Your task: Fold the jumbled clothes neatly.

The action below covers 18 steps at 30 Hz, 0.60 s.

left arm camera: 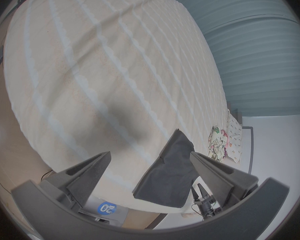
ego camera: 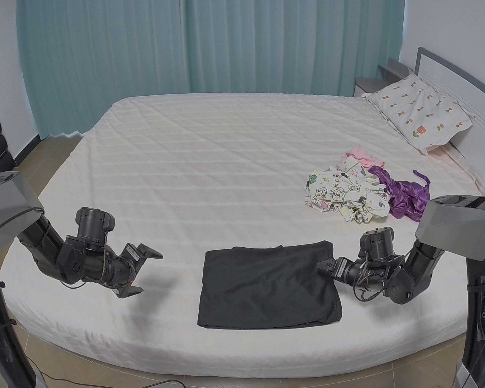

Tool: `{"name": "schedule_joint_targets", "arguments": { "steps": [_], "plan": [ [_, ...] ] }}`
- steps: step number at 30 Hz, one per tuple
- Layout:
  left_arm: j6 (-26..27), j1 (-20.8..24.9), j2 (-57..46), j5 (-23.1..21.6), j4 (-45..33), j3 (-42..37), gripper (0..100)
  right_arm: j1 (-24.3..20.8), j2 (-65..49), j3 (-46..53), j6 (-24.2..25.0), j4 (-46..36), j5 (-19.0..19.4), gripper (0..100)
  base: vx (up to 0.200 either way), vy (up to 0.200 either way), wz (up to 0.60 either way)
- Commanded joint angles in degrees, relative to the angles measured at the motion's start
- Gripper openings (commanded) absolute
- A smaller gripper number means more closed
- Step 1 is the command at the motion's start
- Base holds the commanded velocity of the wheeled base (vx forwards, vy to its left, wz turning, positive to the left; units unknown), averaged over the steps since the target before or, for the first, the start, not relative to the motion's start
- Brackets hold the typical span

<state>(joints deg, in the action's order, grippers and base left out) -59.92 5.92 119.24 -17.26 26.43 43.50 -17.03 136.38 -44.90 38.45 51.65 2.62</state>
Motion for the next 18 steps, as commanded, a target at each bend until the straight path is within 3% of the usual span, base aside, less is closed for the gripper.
{"name": "schedule_joint_targets", "arguments": {
  "steps": [1, 3, 7, 11, 18],
  "plan": [
    [0.3, 1.4, 0.4, 2.8, 0.1, 0.0, 100, -0.5, -1.6, 6.3, -3.1, 5.5, 2.7, 100, 0.0, 0.0, 0.0],
    [1.0, 3.1, 0.2, 5.0, 0.2, 0.0, 100, -0.7, -1.5, 6.7, -3.2, 5.5, 2.9, 100, 0.0, 0.0, 0.0],
    [2.3, 11.0, 0.6, 10.1, 2.9, -1.4, 100, -1.7, -0.2, 6.8, -5.7, 5.6, 3.6, 100, 0.0, 0.0, 0.0],
    [2.5, 14.8, 2.8, 11.5, 5.9, -1.6, 100, -2.1, -0.1, 7.9, -6.3, 5.6, 3.7, 100, 0.0, 0.0, 0.0],
    [12.9, 18.9, 10.2, 17.3, 9.0, 0.3, 100, -3.6, 1.7, 8.4, -6.8, 6.8, 4.0, 100, 0.0, 0.0, 0.0]
  ]
}}
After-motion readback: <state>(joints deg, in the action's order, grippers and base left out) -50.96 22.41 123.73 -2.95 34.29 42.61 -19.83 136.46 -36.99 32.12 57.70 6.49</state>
